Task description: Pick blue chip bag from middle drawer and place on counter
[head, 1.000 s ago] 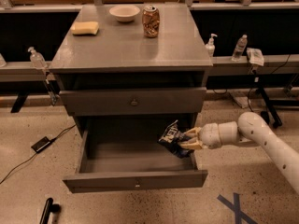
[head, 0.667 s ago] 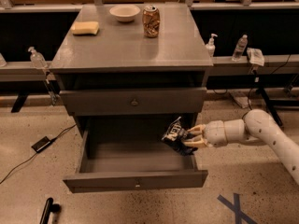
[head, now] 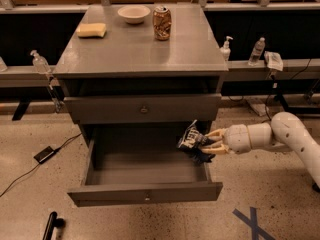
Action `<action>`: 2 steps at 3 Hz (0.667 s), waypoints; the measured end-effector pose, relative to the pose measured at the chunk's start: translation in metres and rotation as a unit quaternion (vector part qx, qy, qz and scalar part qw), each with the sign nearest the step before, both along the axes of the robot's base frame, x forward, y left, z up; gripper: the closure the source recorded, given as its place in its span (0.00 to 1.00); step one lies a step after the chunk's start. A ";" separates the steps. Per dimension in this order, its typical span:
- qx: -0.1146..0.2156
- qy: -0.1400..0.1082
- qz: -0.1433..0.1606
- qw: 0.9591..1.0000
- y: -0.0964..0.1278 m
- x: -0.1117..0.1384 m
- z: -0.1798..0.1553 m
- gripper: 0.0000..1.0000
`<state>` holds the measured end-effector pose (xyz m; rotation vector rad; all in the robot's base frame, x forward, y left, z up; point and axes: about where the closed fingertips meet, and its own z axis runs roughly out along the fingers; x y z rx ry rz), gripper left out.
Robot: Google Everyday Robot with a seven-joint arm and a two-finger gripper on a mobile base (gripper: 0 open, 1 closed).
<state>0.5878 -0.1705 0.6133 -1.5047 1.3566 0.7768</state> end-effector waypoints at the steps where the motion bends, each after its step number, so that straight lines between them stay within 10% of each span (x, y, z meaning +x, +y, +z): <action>1: 0.023 -0.028 -0.002 0.999 0.000 0.012 0.028 1.00; 2: 0.023 -0.087 -0.015 0.996 -0.006 0.030 0.085 1.00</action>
Offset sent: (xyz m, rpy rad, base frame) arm 0.0535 -0.0215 0.1781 0.0164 -0.3595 -0.0802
